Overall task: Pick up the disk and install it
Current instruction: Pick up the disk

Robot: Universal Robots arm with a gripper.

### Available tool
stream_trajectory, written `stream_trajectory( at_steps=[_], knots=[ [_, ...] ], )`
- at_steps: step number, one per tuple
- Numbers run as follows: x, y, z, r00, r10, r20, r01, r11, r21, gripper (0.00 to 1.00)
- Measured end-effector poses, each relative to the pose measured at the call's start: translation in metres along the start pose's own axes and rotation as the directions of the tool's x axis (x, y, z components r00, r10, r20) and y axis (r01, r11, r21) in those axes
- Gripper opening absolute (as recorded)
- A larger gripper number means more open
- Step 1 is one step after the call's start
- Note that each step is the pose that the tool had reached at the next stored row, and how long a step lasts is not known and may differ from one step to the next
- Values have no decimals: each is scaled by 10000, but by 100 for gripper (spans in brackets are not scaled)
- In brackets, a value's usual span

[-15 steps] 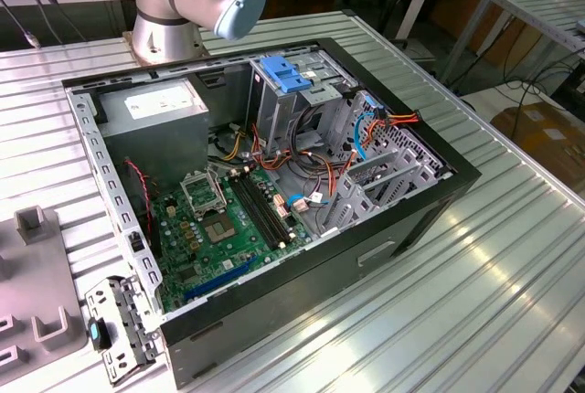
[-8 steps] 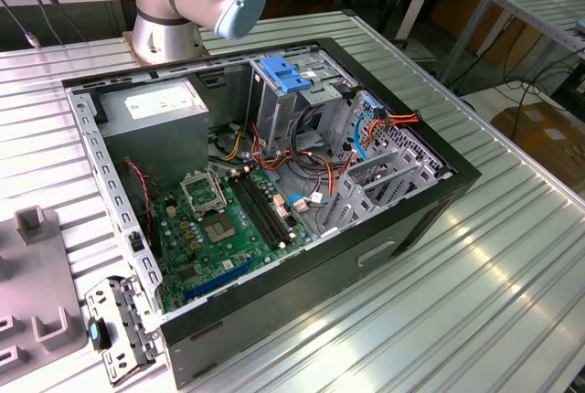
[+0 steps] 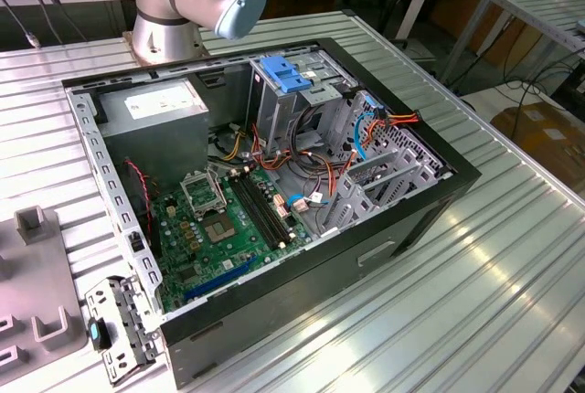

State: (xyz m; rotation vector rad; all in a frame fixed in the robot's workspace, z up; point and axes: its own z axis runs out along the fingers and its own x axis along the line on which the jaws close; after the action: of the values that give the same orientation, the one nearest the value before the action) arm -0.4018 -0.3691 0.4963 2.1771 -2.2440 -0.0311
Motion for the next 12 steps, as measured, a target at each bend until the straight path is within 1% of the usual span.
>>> stream_trajectory(
  at_steps=[5, 8, 12],
  knots=[
    [-1, -50, 0, 10000, 0, 1, 0, 10000, 1, 37],
    [-3, -99, -2, 10000, 0, 0, 0, 10000, 0, 37],
    [14, -119, -3, 10000, 0, 0, 0, 10000, 0, 37]
  ],
)
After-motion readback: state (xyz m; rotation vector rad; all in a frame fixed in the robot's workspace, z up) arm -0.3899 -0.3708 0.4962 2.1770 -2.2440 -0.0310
